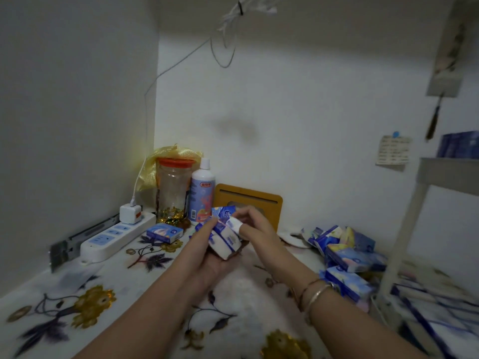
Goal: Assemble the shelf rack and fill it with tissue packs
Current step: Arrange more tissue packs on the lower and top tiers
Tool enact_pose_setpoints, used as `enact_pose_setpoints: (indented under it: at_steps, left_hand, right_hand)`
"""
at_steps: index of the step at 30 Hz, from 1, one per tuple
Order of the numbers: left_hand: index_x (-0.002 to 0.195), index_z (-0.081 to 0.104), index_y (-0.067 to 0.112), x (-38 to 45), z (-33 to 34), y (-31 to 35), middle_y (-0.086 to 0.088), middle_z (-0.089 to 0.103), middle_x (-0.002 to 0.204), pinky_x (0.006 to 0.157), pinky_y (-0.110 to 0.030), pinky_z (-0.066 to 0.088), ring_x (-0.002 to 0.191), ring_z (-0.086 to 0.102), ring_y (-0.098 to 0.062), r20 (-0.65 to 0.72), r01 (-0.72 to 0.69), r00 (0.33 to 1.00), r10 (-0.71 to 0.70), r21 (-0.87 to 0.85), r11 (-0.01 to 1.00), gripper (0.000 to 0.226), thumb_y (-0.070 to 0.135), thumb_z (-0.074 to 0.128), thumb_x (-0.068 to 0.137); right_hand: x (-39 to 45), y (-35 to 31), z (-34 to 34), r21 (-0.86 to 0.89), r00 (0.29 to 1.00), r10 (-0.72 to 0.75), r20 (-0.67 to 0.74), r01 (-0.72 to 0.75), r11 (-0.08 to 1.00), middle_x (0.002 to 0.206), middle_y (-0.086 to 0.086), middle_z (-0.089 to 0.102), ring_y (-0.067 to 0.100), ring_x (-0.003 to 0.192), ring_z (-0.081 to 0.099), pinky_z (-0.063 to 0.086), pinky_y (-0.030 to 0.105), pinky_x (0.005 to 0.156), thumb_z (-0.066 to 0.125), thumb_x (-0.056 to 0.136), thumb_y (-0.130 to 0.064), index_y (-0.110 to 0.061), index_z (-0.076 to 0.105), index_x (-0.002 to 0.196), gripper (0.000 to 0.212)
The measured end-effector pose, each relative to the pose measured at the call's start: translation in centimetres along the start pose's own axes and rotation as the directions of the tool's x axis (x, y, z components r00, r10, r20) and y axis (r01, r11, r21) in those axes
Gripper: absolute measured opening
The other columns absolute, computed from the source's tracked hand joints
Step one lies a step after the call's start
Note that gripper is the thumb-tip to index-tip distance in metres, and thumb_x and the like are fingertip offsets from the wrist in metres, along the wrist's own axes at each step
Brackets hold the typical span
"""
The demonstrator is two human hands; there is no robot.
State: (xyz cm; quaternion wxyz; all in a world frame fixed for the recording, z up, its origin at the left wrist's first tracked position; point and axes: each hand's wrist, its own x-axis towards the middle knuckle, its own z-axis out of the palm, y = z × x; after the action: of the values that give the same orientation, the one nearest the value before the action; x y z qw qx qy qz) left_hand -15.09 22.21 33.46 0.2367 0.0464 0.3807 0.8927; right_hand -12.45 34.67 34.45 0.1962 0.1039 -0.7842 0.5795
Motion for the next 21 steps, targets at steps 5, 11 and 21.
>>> enact_pose_setpoints:
  at_steps: [5, 11, 21]
  left_hand:
    - [0.113, 0.060, 0.006, -5.4, 4.4, 2.9, -0.018, 0.064, 0.102, 0.084, -0.042, 0.048, 0.091, 0.060, -0.028, 0.045, -0.033, 0.998, 0.034, -0.017, 0.999, 0.030, 0.030, 0.051, 0.097]
    - [0.127, 0.057, 0.003, -11.7, 9.1, 5.8, -0.020, 0.063, 0.123, 0.097, -0.046, 0.048, 0.113, 0.060, -0.030, 0.121, -0.098, 0.988, 0.100, -0.020, 0.995, 0.041, 0.027, 0.058, 0.094]
    - [0.107, 0.065, 0.005, -20.2, 20.5, 6.3, -0.013, 0.072, 0.080, 0.057, -0.031, 0.060, 0.064, 0.072, -0.020, 0.301, -0.244, 0.930, 0.210, 0.079, 0.967, 0.025, 0.024, 0.057, 0.093]
  right_hand:
    - [-1.9, -6.9, -0.8, -0.065, 0.995, -0.099, -0.010, 0.098, 0.993, 0.100, 0.004, 0.063, 0.016, 0.091, 0.061, 0.050, 0.027, 0.072, 0.053, 0.087, -0.012, -0.023, 0.054, 0.092, 0.012]
    - [-6.1, -16.1, -1.8, -0.189, 0.983, -0.176, 0.052, 0.182, 0.965, 0.109, 0.003, 0.057, 0.015, 0.096, 0.062, 0.056, 0.024, 0.071, 0.058, 0.086, -0.008, -0.020, 0.042, 0.111, 0.031]
    - [-12.5, -26.4, -7.4, -0.474, 0.934, -0.355, -0.047, 0.292, 0.831, 0.114, 0.000, 0.052, 0.013, 0.100, 0.061, 0.058, 0.031, 0.081, 0.078, 0.070, -0.020, -0.030, 0.024, 0.121, 0.074]
